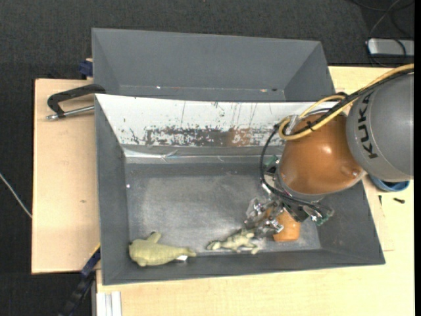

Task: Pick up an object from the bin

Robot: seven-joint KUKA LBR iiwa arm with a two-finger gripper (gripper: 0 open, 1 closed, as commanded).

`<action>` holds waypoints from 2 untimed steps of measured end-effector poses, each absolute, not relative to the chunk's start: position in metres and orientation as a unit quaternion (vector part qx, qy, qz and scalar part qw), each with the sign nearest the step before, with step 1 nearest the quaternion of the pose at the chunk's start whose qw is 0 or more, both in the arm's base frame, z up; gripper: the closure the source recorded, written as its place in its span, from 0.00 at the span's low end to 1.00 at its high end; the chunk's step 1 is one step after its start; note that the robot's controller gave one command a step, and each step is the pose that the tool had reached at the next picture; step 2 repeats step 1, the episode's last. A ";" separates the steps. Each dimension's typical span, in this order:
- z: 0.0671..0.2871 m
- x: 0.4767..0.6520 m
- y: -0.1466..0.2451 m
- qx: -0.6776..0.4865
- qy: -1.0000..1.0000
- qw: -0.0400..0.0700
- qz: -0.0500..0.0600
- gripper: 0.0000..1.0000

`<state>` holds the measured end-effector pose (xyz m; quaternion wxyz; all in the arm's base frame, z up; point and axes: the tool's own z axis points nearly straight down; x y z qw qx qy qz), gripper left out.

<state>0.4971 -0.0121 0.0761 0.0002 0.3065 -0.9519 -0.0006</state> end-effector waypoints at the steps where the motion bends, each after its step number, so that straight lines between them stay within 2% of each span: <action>1: 0.217 0.533 -0.028 0.520 -0.854 -0.005 0.002 1.00; 2: 0.217 0.533 -0.028 0.520 -0.854 -0.005 0.002 1.00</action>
Offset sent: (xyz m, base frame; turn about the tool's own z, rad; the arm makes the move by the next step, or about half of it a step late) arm 0.0336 -0.0164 0.1382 -0.4733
